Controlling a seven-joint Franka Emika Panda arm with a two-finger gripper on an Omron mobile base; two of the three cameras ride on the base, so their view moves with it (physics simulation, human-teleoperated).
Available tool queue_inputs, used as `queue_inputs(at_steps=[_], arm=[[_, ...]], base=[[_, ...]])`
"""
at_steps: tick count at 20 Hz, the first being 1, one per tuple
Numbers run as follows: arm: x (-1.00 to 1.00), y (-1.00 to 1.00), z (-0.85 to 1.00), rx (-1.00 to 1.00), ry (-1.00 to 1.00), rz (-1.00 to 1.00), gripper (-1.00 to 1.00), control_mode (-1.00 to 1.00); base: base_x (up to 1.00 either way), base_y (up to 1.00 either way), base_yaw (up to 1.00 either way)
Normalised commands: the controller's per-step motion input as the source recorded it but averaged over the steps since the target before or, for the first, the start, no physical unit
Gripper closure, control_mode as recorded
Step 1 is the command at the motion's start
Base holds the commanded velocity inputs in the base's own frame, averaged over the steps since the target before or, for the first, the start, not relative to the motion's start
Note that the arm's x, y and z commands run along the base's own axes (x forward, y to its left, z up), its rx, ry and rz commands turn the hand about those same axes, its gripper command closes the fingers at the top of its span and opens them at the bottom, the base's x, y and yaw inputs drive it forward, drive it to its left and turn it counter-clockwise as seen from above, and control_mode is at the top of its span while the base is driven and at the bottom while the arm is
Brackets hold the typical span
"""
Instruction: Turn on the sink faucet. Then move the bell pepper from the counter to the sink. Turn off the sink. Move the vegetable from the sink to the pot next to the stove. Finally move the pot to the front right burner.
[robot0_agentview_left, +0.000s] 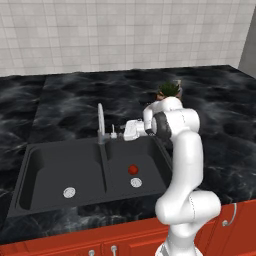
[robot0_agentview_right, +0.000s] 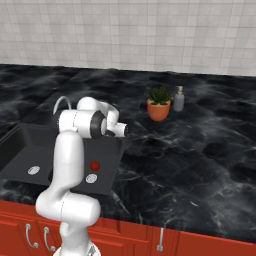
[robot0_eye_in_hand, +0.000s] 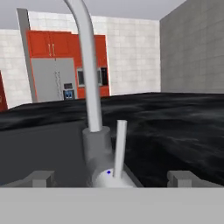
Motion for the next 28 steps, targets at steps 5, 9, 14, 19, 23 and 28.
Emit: queue_inputs(at_steps=[5, 9, 14, 19, 23, 28], arm=[[-0.17, -0.34, 0.0, 0.02, -0.06, 0.0, -1.0, -1.0], [-0.49, -0.16, 0.07, 0.0, -0.1, 0.0, -1.0, -1.0], [-0.49, -0.2, 0.2, 0.0, -0.1, 0.0, -1.0, -1.0], [-0.41, -0.2, 0.4, 0.0, -0.04, -0.01, -1.0, -1.0], [-0.26, -0.14, 0.57, 0.0, 0.0, -0.04, -1.0, -1.0], [-0.11, -0.12, 0.58, 0.0, 0.0, -0.06, -1.0, -1.0]], base=[[0.0, 0.0, 0.0], [0.0, 0.0, 0.0], [0.0, 0.0, 0.0], [0.0, 0.0, 0.0], [0.0, 0.0, 0.0], [0.0, 0.0, 0.0]])
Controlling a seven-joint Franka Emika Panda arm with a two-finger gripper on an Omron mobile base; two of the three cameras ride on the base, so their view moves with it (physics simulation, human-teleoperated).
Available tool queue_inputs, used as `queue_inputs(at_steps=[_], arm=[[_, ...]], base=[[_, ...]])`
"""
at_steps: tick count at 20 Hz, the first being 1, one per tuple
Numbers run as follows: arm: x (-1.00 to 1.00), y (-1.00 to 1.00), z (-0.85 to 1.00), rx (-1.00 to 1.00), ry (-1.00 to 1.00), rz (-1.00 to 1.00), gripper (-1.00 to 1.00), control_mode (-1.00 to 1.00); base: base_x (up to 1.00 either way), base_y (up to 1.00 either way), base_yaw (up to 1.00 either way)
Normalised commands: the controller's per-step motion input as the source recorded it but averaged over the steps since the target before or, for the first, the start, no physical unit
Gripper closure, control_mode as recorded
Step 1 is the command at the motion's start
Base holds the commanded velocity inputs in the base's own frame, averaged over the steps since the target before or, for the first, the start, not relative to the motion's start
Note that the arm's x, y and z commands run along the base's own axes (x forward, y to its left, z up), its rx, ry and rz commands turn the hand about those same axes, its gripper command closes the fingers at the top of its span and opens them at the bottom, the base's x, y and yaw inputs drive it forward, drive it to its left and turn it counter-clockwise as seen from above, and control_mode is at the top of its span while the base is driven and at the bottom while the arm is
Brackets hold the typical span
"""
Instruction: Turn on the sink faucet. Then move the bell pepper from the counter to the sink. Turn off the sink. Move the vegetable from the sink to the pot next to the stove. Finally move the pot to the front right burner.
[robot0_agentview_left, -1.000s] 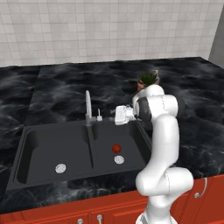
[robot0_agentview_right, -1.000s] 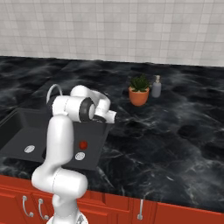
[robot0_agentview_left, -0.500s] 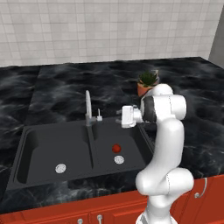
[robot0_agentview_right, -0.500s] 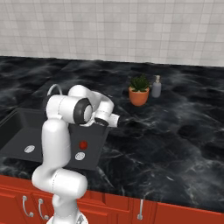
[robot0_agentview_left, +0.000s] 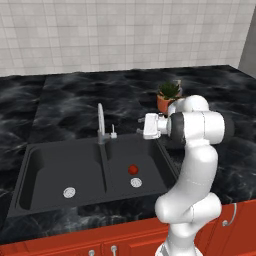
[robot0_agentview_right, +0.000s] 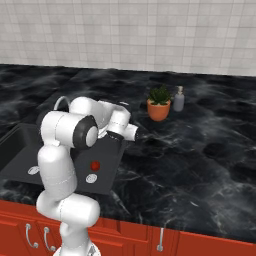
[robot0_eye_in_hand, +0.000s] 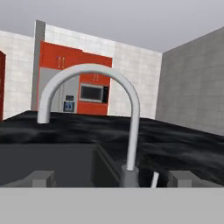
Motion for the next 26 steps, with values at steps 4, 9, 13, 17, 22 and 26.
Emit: queue_inputs(at_steps=[4, 9, 13, 17, 22, 26], arm=[[-0.04, -0.12, 0.62, 0.0, 0.01, -0.07, -1.0, -1.0], [-0.02, -0.11, 0.51, 0.0, 0.06, -0.1, -1.0, -1.0], [-0.07, -0.12, 0.39, -0.01, 0.1, -0.12, -1.0, -1.0], [-0.09, -0.08, 0.37, -0.04, 0.15, -0.13, -1.0, -1.0], [-0.07, -0.01, 0.43, -0.04, 0.21, -0.14, -1.0, -1.0], [-0.01, 0.0, 0.31, -0.1, 0.27, -0.11, -1.0, -1.0]], base=[[0.0, 0.0, 0.0], [0.0, 0.0, 0.0], [0.0, 0.0, 0.0], [0.0, 0.0, 0.0], [0.0, 0.0, 0.0], [0.0, 0.0, 0.0]])
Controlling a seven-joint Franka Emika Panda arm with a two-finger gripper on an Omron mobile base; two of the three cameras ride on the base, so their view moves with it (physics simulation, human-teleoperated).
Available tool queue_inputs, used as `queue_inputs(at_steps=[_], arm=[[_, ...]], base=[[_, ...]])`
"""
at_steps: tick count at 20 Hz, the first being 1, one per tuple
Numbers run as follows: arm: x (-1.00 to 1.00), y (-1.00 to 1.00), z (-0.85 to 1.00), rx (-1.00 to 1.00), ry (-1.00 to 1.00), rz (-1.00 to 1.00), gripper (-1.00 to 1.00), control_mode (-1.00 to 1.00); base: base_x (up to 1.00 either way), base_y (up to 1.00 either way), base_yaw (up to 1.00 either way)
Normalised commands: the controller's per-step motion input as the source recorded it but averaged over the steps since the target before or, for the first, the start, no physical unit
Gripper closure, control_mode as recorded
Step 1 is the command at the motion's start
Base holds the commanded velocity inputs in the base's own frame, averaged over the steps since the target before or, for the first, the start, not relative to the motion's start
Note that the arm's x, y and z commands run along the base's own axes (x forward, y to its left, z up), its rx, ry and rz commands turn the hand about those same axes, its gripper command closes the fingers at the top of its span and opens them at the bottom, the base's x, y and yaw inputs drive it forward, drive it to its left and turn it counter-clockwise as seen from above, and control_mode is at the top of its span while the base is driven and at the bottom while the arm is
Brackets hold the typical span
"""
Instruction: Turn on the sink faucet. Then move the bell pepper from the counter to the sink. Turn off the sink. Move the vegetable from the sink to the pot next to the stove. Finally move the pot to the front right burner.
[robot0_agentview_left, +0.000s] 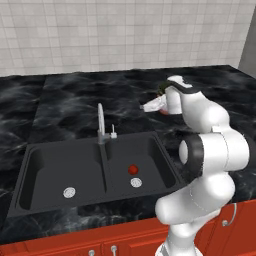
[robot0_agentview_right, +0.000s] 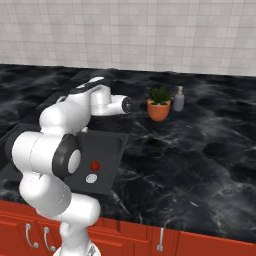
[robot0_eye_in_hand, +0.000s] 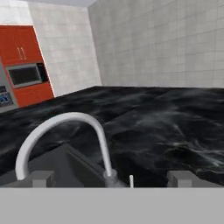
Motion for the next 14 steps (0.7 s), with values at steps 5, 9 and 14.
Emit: queue_inputs(at_steps=[5, 9, 14], arm=[[-0.03, 0.0, 0.16, -0.12, 0.31, -0.1, -1.0, -1.0], [-0.24, 0.0, 0.0, -0.09, 0.33, -0.12, -1.0, -1.0], [-0.43, 0.0, -0.07, -0.1, 0.32, -0.16, -1.0, -1.0]], base=[[0.0, 0.0, 0.0], [0.0, 0.0, 0.0], [0.0, 0.0, 0.0]])
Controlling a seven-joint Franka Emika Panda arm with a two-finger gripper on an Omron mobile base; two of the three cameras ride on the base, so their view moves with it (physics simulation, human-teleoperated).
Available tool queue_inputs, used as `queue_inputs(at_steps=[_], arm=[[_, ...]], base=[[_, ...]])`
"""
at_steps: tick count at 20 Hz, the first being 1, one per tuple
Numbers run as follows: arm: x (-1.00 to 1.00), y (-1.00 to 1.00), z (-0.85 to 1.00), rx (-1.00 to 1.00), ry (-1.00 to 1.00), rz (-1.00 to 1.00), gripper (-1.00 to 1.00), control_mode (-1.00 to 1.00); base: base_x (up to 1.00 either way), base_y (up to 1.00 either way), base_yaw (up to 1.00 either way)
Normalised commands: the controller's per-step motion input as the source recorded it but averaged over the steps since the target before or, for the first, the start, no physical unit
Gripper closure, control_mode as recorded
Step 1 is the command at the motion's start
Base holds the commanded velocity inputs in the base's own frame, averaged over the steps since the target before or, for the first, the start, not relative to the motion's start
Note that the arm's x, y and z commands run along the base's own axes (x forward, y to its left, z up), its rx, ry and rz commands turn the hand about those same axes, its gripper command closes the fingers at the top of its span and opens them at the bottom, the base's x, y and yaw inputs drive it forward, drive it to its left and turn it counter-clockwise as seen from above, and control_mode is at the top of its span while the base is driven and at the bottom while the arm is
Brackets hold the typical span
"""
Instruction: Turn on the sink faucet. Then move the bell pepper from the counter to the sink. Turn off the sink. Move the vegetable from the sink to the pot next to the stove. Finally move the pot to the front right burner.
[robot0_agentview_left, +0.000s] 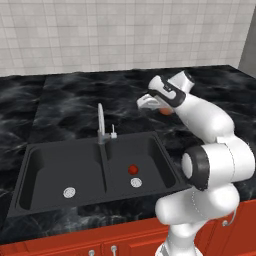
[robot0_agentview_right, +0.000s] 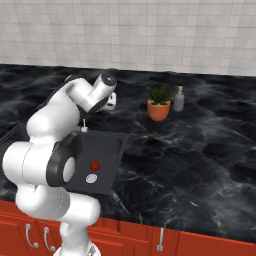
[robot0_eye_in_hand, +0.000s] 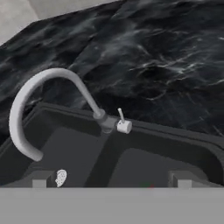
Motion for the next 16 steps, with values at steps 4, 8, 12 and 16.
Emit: queue_inputs(at_steps=[4, 8, 12, 16], arm=[[-0.5, 0.0, -0.25, -0.11, 0.3, -0.17, -1.0, -1.0], [-0.53, 0.0, -0.43, -0.11, 0.25, -0.18, -1.0, -1.0], [-0.42, 0.0, -0.63, -0.11, 0.18, -0.14, -1.0, -1.0], [-0.07, 0.0, -0.59, -0.14, 0.08, -0.03, -1.0, -1.0]], base=[[0.0, 0.0, 0.0], [0.0, 0.0, 0.0], [0.0, 0.0, 0.0], [0.0, 0.0, 0.0]])
